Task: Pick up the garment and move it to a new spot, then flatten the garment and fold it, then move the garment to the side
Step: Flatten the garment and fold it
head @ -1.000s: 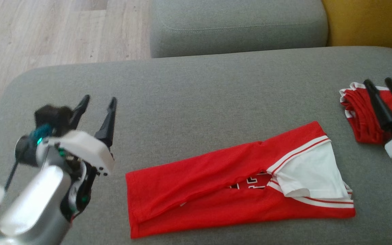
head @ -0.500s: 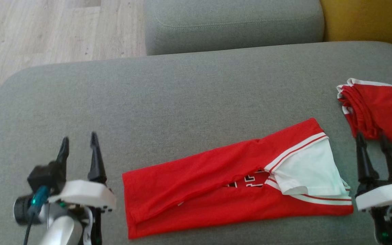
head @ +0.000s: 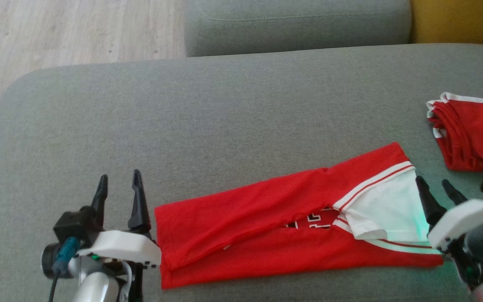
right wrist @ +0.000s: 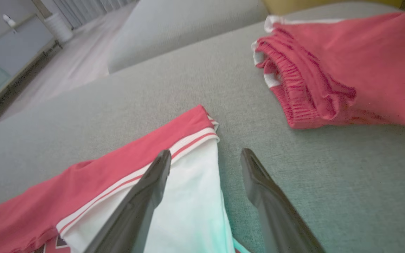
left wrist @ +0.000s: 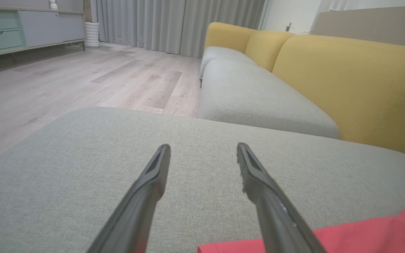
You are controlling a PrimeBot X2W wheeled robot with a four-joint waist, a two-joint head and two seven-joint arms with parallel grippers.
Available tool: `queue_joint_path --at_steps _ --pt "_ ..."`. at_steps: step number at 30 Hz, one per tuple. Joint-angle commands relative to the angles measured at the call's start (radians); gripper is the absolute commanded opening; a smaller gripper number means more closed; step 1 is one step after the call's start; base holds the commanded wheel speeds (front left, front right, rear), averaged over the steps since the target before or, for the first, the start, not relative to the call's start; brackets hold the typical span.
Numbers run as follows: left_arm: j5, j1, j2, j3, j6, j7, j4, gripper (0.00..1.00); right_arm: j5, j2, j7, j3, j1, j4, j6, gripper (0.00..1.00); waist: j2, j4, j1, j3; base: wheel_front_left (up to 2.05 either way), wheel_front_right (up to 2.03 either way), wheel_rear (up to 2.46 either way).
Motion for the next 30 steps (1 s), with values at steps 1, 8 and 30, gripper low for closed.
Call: queue_joint_path --at_steps 1,8,30 --pt "0.012 -0.06 0.0 0.05 -0.008 -0.012 -0.022 1.0 0.008 -0.015 0.034 0.017 -0.052 -0.003 0.007 1.0 0.0 0.008 0.0 0.002 0.0 0.0 0.0" --pt "0.041 -0.073 -0.032 0.068 -0.052 -0.012 0.023 1.0 0.083 0.001 0.287 0.028 -0.142 0.183 0.007 1.0 0.0 0.054 0.0 0.013 0.0 0.0 0.0" --pt "0.077 -0.063 -0.077 0.117 -0.105 -0.012 0.067 1.0 0.187 -0.018 0.3 0.043 -0.217 0.284 0.007 0.0 0.0 0.104 0.0 0.007 0.0 0.0 0.0"
